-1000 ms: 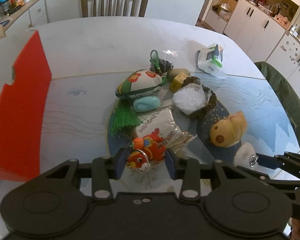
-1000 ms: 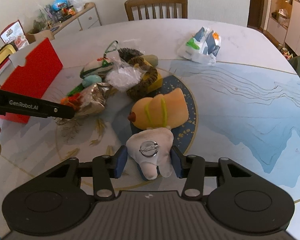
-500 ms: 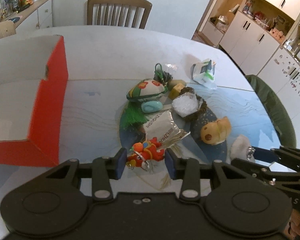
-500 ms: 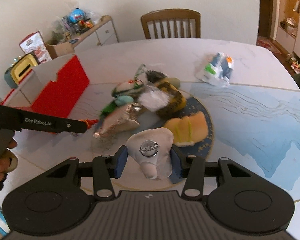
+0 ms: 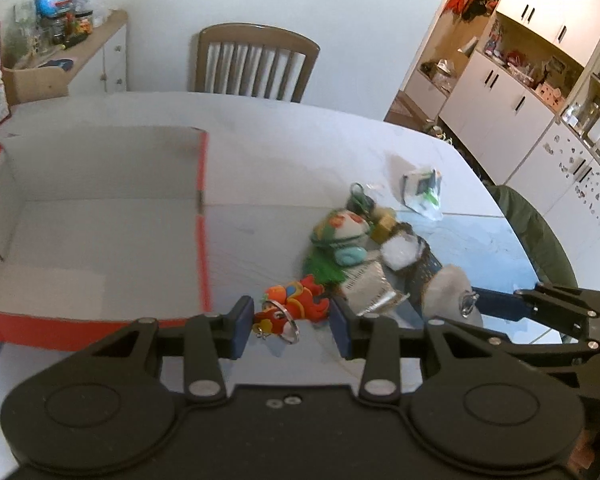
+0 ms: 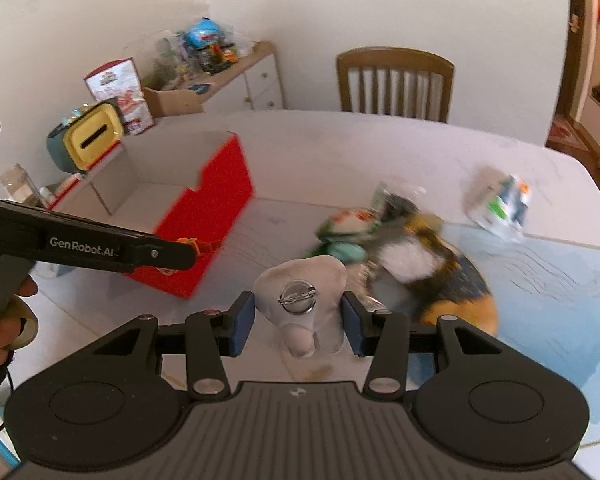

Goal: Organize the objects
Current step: 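Carry the tooth plush with the right gripper while the left gripper carries the orange toy into the box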

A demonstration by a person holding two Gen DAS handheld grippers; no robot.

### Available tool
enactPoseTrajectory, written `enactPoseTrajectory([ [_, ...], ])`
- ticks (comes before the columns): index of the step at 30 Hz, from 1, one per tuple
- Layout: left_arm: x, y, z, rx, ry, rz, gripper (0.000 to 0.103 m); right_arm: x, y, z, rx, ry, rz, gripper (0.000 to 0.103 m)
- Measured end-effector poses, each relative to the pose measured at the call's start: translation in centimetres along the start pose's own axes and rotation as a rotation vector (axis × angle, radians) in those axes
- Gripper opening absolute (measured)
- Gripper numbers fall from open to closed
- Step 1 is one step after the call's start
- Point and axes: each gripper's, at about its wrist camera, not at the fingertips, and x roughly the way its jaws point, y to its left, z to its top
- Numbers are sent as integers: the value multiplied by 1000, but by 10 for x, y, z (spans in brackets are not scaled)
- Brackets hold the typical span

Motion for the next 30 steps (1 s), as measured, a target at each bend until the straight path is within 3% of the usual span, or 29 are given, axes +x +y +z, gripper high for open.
enactPoseTrajectory([
  [11,-22,68,19,-21,-37,39,40,39,82,46,-75,7,39,46],
  [19,-17,119,36,-44,-54,118,40,78,138,77,-135,25,75,46],
  [30,15,187,54,-84,-11,224,40,164,192,103,-233,150,49,46],
])
